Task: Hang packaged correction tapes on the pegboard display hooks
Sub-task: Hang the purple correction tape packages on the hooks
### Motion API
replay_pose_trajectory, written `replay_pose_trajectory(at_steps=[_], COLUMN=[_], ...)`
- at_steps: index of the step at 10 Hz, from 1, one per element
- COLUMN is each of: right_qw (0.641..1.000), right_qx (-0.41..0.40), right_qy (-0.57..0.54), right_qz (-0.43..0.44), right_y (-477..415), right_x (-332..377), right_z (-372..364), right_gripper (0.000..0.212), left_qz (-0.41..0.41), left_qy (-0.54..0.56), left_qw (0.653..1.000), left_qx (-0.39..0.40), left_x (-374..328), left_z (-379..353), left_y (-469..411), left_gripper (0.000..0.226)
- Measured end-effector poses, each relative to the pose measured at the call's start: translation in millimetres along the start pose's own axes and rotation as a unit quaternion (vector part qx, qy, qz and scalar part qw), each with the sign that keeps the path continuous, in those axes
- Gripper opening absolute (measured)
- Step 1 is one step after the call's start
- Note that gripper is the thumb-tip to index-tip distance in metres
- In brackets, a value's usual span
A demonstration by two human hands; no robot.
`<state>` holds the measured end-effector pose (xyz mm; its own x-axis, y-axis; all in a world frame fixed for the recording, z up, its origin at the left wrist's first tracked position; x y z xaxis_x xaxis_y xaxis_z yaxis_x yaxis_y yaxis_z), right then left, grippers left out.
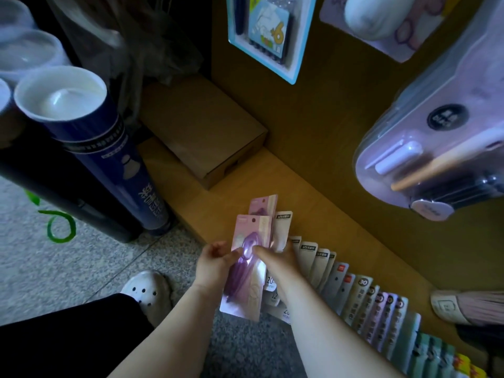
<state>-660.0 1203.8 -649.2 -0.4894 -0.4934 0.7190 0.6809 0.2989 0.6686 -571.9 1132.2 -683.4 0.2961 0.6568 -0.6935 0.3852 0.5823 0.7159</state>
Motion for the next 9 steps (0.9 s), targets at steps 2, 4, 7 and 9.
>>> replay_pose_trajectory(at_steps=[2, 4, 7, 9], right_qw=[0.991, 0.984, 0.967, 0.938], right_qx=[0.083, 0.116, 0.151, 0.192], right_qy=[-0.075, -0.123, -0.048, -0.024], right_qz=[0.072, 0.054, 0.199, 0.287], right_y=[30, 93, 217, 288], right_x=[19, 33, 63, 80], right_z=[15, 22, 39, 66], right_gripper=[0.022, 0.029, 0.051, 0.097], left_qz=[0.036, 0.038, -0.094, -0.202], left_qy=[0.013, 0.048, 0.053, 0.074], left_qw=[0.993, 0.948, 0.968, 0.964], left_qx=[0.108, 0.311, 0.227, 0.157], left_x=[-25, -29, -63, -102], left_z=[5, 14, 36, 47], left_y=[26, 97, 208, 262], left_gripper=[0.080, 0.035, 0.062, 0.042])
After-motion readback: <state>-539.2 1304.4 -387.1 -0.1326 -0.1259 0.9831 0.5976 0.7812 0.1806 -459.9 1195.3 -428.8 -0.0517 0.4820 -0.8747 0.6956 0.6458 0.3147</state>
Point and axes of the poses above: each hand's wrist, its own y-axis away from the middle knuckle, its own z-axis out of the back of the hand, x = y × z, the point moved 1 cm from there along -y, towards the middle knuckle, and after that the axes turned 4 degrees about -y, right-handed, at the moved point
